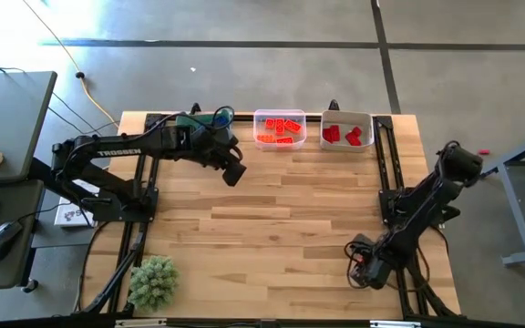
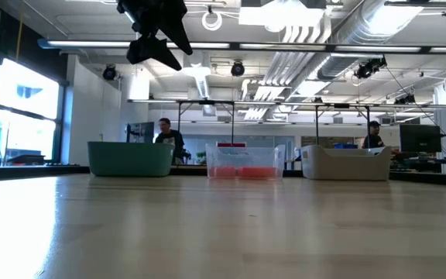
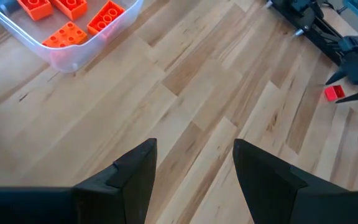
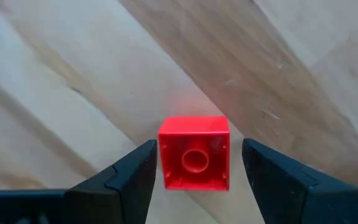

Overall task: Sort & place blocks by color
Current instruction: Put the red game piece into the gray bin

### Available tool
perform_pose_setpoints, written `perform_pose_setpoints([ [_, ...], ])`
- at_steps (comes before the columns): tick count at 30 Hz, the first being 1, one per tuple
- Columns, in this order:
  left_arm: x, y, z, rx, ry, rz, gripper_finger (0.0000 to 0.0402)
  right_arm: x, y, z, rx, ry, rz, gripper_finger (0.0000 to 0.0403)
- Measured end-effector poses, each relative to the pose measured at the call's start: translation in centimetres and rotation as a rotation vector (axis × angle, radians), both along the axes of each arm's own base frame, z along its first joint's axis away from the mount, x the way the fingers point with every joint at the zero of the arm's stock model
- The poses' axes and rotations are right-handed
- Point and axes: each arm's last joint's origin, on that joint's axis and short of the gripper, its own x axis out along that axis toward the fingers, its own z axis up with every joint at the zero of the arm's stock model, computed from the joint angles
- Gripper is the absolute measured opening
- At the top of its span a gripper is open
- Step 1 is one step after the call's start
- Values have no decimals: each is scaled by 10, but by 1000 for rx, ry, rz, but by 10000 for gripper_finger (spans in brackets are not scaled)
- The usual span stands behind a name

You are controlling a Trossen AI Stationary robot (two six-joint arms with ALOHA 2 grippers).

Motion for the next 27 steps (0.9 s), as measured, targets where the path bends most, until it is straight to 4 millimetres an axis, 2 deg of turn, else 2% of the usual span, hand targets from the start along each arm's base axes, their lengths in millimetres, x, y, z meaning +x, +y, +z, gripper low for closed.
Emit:
perform_pose_setpoints([
  [6,0,0,0,1,-1,1,200,2,3,-9,-19,38,-18,209],
  [13,0,0,0,2,-2,0,200,4,2,-9,-18,36,-70,108],
  [18,-1,4,0,11,1,2,200,12,1,-3,4,31,-97,106],
  [21,-2,8,0,32,7,-6,200,24,-2,7,23,-39,-117,106],
  [27,-3,21,5,88,-35,-2,200,47,-23,23,24,-136,-186,106],
])
